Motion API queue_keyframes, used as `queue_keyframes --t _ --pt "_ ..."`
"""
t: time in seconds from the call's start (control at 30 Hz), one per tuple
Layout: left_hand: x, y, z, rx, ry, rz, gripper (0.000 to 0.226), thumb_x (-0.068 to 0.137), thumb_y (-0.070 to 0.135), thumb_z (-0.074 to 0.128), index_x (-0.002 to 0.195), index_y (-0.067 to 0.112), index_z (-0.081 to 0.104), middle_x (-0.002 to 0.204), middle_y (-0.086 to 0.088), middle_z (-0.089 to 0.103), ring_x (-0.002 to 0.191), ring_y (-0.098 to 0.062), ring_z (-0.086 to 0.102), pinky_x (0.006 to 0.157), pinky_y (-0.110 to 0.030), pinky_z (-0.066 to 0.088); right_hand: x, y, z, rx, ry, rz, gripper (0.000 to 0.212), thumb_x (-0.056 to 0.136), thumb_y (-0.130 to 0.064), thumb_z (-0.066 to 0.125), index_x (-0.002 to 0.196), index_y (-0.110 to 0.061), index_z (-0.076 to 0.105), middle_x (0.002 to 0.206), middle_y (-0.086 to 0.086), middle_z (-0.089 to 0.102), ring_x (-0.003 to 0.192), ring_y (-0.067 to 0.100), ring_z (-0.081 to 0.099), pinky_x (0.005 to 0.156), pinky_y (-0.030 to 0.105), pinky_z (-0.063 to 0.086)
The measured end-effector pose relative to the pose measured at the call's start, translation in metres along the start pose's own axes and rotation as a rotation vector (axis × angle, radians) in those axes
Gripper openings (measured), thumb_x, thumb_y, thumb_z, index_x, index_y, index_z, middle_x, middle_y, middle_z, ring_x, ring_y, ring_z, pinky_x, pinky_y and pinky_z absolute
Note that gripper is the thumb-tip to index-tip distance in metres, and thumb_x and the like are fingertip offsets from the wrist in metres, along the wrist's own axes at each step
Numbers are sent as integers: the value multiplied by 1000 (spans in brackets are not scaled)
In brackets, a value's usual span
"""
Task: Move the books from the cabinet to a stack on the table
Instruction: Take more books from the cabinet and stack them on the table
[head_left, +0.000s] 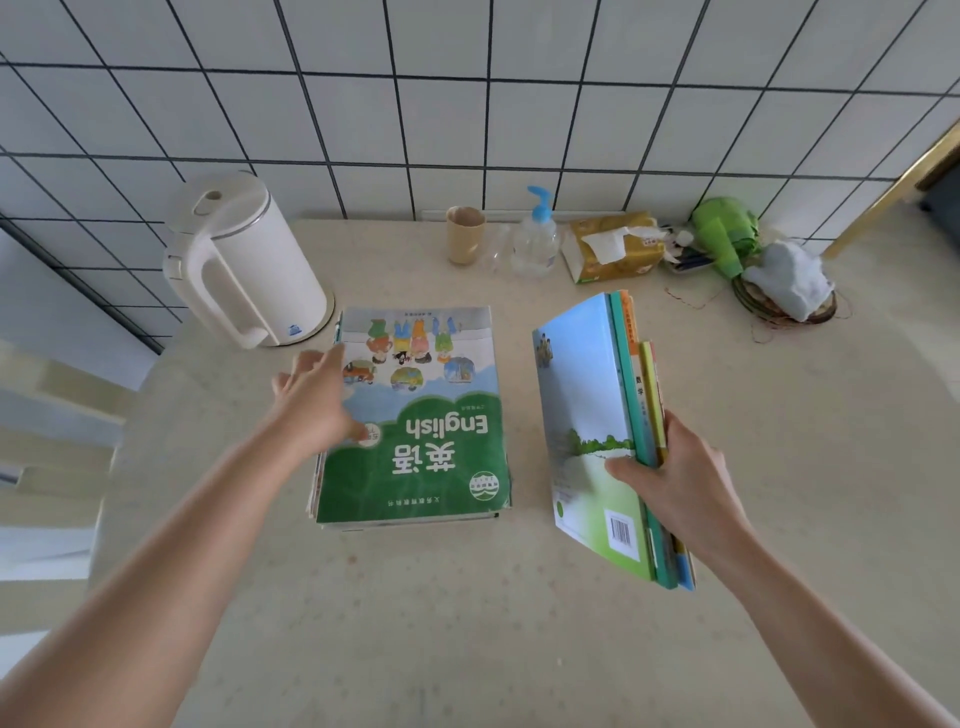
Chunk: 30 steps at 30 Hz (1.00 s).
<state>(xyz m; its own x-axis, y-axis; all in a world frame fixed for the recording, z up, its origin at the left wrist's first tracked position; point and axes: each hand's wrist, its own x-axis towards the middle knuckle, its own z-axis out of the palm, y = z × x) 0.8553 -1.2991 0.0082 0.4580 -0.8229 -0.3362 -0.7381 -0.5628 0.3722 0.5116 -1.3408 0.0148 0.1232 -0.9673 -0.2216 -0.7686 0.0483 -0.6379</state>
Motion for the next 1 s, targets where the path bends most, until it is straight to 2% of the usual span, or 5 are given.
queue_keyframes --t 0.13,0.3,0.47,0.63,1.0 --pt "-31 49 25 -89 189 234 73 78 13 74 142 21 39 146 -1 39 134 -24 33 112 -44 31 2 10 -7 28 -7 -16 21 75 -26 68 89 -18 53 78 3 64 73 23 61 63 37 53" --pt "-68 133 68 -451 -133 381 60 86 27 68 139 28 41 129 7 53 103 -5 60 92 -27 50 12 32 -22 19 -35 -62 20 75 -28 66 85 -23 50 73 0 61 67 21 58 58 35 50" --pt "-95 193 107 -855 -269 300 79 79 26 77 136 43 25 128 4 47 93 -6 69 94 -34 51 13 56 -30 -67 3 -220 28 80 -35 62 104 -32 48 66 -2 59 68 33 60 58 36 48" --pt "-123 227 141 -1078 -18 292 96 53 36 87 127 39 27 130 -2 43 107 -16 65 93 -37 54 10 78 -29 -80 48 -378 45 82 -39 53 126 -34 47 54 -4 51 60 31 60 52 28 36" --pt "-129 226 191 -973 225 242 88 62 17 83 129 34 30 131 2 43 110 -23 63 83 -39 58 3 128 9 188 -141 -375 63 82 -33 55 142 -34 33 98 -3 72 84 15 61 60 6 38"
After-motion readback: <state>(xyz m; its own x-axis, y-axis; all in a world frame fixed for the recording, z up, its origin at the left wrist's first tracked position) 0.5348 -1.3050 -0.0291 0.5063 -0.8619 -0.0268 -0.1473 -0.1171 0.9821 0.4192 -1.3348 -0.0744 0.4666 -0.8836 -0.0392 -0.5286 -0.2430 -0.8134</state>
